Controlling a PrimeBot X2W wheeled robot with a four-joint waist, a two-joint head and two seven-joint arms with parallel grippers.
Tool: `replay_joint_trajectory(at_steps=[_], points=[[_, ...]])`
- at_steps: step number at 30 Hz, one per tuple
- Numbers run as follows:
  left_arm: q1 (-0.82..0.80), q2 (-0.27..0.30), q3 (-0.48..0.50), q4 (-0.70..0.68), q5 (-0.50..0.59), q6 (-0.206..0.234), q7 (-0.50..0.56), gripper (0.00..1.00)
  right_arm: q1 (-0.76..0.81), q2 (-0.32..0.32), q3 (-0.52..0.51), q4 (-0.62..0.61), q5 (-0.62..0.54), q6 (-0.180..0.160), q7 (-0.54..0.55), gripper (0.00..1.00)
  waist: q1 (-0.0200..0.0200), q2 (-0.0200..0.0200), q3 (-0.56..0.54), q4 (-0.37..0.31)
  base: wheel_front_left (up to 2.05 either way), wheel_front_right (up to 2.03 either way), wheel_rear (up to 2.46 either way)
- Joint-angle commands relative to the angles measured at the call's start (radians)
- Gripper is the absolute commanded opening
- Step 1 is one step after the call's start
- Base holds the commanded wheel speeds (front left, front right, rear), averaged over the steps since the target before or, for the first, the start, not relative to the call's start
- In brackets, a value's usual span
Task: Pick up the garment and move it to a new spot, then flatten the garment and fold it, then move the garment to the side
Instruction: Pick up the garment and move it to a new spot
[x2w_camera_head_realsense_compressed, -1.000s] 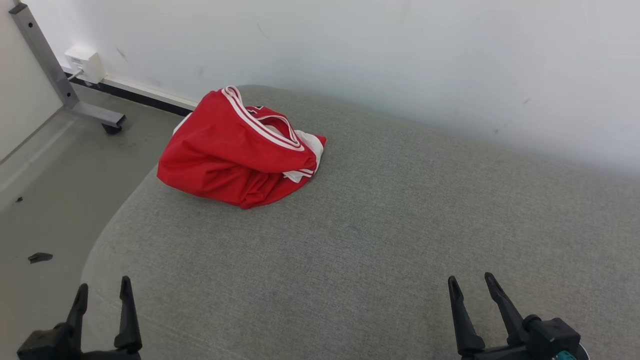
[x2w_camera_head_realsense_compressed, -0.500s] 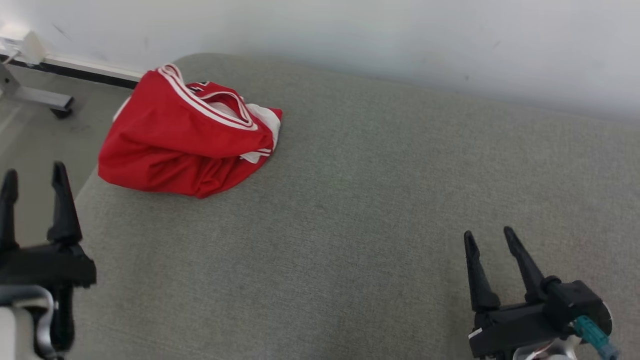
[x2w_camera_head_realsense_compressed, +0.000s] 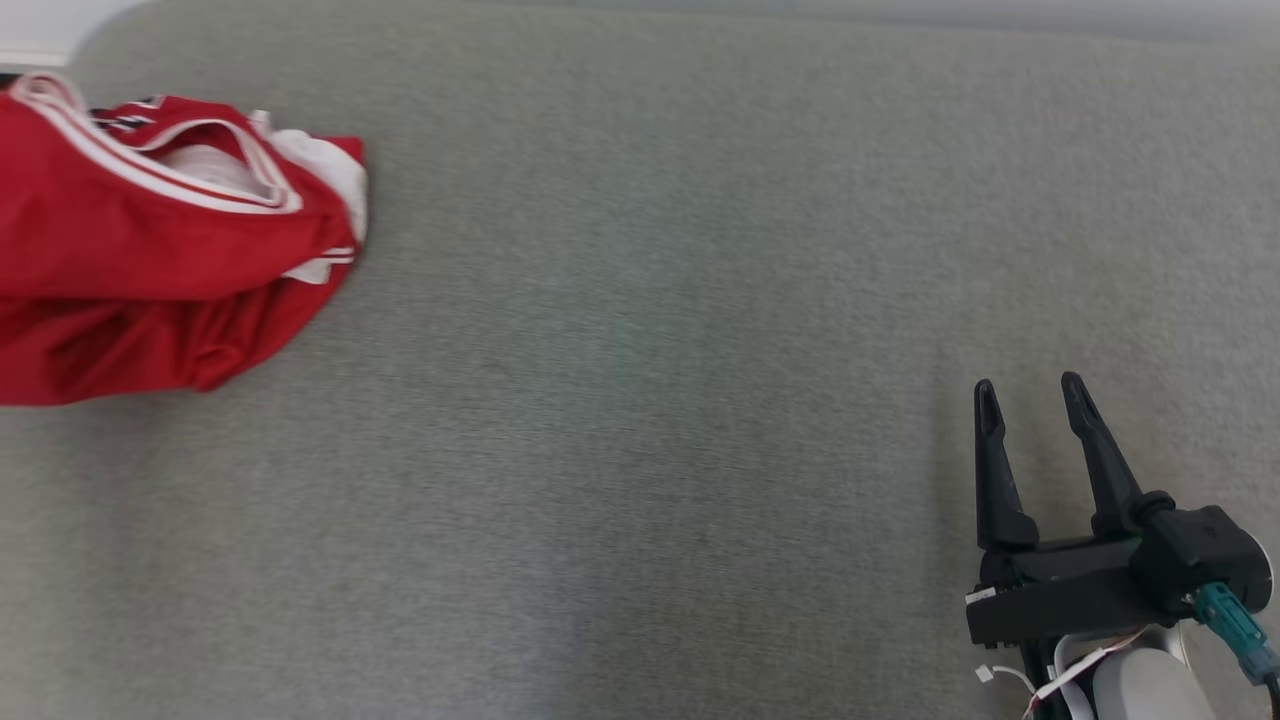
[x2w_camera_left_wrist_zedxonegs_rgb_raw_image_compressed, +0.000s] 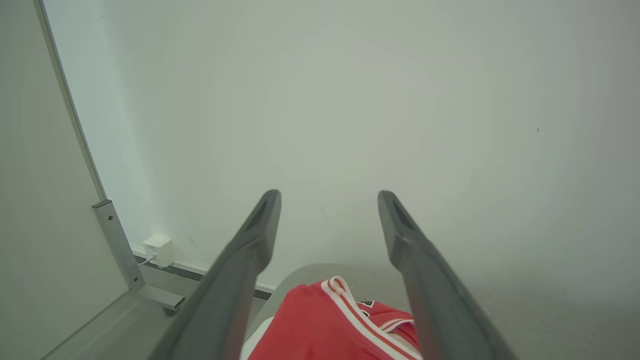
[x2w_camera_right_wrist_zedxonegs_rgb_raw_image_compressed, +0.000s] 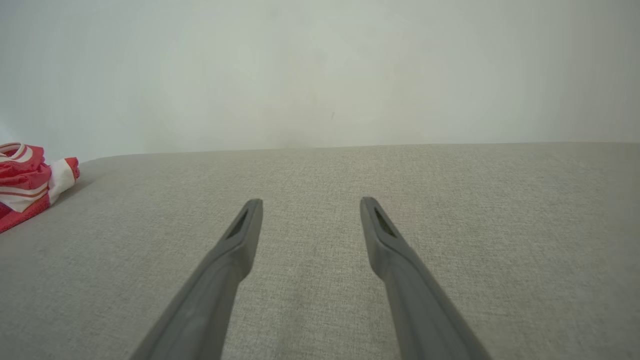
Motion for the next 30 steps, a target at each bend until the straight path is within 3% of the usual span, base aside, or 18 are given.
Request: replay_joint_trajectory(at_steps=[1,8,16,25,26,27,28,30], points=[[-0.022,0.008,-0.002,0.013,-0.006,-0.003,0.006,1.0,-0.013,0.001,-0.002,0.001,-0.003,-0.002,-0.006,1.0,-0.0004,-0.0002,0.092,-0.093,0.0,0.0,0.0],[-0.109,0.055,-0.043,0.17,-0.031,-0.017,0.099,1.0,-0.041,0.003,-0.006,0.017,-0.012,-0.002,-0.021,1.0,-0.0004,-0.0002,0.112,-0.125,0.0,0.0,0.0],[-0.162,0.095,-0.087,0.397,-0.053,-0.024,0.276,1.0,-0.06,0.004,0.002,0.024,-0.016,-0.002,-0.031,1.0,-0.0004,-0.0002,0.124,-0.152,0.0,0.0,0.0],[-0.193,0.074,-0.127,0.559,-0.098,-0.03,0.372,1.0,-0.059,0.004,0.004,0.034,-0.017,-0.002,-0.038,1.0,-0.0004,-0.0002,0.127,-0.17,0.0,0.0,0.0],[-0.192,0.07,-0.13,0.572,-0.099,-0.028,0.374,0.62,-0.059,0.004,0.002,0.035,-0.018,-0.002,-0.038,1.0,-0.0004,-0.0002,0.126,-0.17,0.0,0.0,0.0],[-0.191,0.067,-0.134,0.583,-0.095,-0.027,0.372,0.16,-0.059,0.004,0.001,0.036,-0.02,-0.002,-0.039,1.0,-0.0004,-0.0002,0.123,-0.17,0.0,0.0,0.0],[-0.191,0.066,-0.138,0.593,-0.092,-0.027,0.366,0.0,-0.057,0.004,0.002,0.038,-0.022,-0.002,-0.039,1.0,-0.0004,-0.0002,0.119,-0.169,0.0,0.0,0.0],[-0.192,0.067,-0.144,0.607,-0.084,-0.027,0.348,0.0,-0.053,0.004,0.001,0.041,-0.023,-0.002,-0.039,1.0,-0.0004,-0.0002,0.108,-0.168,0.0,0.0,0.0]])
